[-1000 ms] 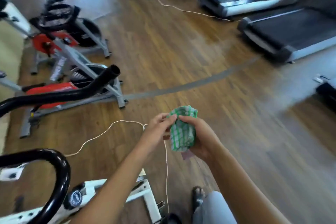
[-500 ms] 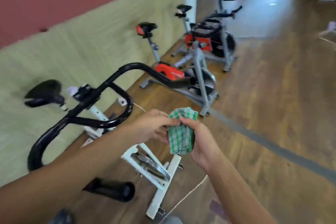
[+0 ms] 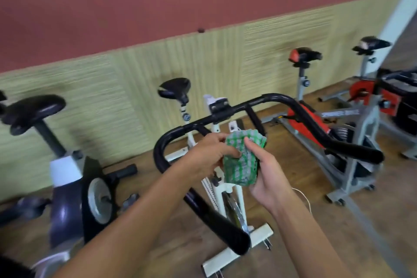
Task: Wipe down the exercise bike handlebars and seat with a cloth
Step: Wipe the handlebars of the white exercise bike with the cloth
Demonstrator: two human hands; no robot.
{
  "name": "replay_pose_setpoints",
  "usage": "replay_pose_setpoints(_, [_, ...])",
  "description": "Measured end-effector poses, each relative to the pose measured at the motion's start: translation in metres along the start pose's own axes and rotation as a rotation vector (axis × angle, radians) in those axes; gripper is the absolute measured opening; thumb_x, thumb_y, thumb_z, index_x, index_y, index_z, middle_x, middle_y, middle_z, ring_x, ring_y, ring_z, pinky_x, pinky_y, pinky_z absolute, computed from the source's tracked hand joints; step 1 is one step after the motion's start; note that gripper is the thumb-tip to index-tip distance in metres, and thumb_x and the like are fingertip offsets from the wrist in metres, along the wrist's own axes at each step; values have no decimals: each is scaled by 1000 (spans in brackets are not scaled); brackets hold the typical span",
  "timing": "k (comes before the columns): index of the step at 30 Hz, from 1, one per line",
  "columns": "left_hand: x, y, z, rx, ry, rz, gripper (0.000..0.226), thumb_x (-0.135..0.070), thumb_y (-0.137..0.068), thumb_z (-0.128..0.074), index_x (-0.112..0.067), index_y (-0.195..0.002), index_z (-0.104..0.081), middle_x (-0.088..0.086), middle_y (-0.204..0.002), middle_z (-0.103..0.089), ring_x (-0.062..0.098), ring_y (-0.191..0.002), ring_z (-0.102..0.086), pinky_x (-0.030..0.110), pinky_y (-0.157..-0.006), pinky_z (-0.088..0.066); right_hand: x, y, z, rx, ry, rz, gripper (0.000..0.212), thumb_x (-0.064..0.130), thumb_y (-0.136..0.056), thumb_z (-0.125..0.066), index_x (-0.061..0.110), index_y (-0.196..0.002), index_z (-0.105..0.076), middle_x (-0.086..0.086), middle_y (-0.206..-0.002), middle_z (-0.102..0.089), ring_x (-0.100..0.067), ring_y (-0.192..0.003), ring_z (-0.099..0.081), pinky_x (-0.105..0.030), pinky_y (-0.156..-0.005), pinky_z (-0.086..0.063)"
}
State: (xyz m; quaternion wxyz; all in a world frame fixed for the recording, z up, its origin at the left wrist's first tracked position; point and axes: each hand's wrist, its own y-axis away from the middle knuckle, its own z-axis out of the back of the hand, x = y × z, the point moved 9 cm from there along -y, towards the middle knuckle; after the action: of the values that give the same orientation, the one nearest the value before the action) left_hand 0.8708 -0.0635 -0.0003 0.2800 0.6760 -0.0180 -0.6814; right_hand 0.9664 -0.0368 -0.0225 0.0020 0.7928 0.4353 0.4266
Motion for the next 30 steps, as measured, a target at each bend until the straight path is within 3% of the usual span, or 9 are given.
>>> replay_pose_setpoints(4, [2,19,48,-335,-323,-125,30,-33,-85,-75,-19,-106,-59,-1,-101,-65,13,-90,-64,39,-81,-57,-29,-19,-18,81,59,-128,33,26,-103,-49,5,-123,-65,-17,-115,-72,-31,-104,-71,-53,-104,-47])
replay_pose_setpoints(9, [33,58,82,-768,-602,-20,38,-46,-92,-60,-31,-126,-52,-7,-128,-37,12,-128,-29,35,-108,-21,-73,-43,6,40,425,-317,36,33,-99,-60,11,-126,-62,-14,-109,-74,-31,-91,-72,-46,-83,-58])
replay_pose_setpoints(11, [58,61,84,-820,-556,82,54,-45,-96,-55,-26,-145,-39,1,-155,-24,19,-147,-14,40,-120,-14,-93,-39,17,48,506,-454,46,46,-94,-64,10,-123,-65,-15,-111,-74,-31,-95,-72,-46,-90,-56])
replay_pose_setpoints(13, [81,59,83,-863,-504,144,67,-43,-100,-48,-20,-156,-20,3,-166,-3,23,-152,0,42,-123,-8,-108,-26,20,92,536,-629,56,58,-91,-61,9,-117,-68,-15,-110,-74,-31,-100,-71,-47,-95,-54])
replay_pose_setpoints(16, [95,58,75,-906,-471,124,67,-38,-105,-39,-20,-159,-3,3,-167,6,21,-153,4,41,-123,-6,-123,-8,15,184,490,-773,64,62,-96,-46,6,-119,-69,-17,-106,-74,-29,-91,-71,-40,-80,-54])
replay_pose_setpoints(20, [97,61,71,-919,-543,143,62,-37,-107,-32,-22,-159,-1,3,-167,5,21,-153,-2,47,-122,-11,-137,22,5,150,378,-866,56,54,-103,-38,5,-107,-66,-15,-81,-71,-25,-63,-68,-32,-57,-53])
replay_pose_setpoints(22, [99,61,71,-904,-576,191,62,-36,-107,-30,-22,-159,1,4,-167,5,23,-153,-5,51,-121,-11,-136,37,12,114,322,-890,49,50,-104,-41,5,-106,-62,-13,-81,-65,-24,-61,-63,-29,-49,-53])
replay_pose_setpoints(25, [100,59,71,-875,-576,245,62,-34,-107,-27,-23,-159,5,1,-166,10,22,-152,-5,54,-121,-2,-126,52,21,132,318,-925,46,44,-105,-43,1,-110,-60,-17,-88,-59,-26,-61,-60,-31,-51,-53])
replay_pose_setpoints(30, [101,57,72,-864,-529,214,62,-31,-106,-29,-24,-159,3,0,-166,11,25,-151,-10,53,-121,-3,-134,32,-4,57,326,-917,50,44,-106,-41,0,-90,-61,-12,-65,-60,-22,-52,-53,-25,-43,-51])
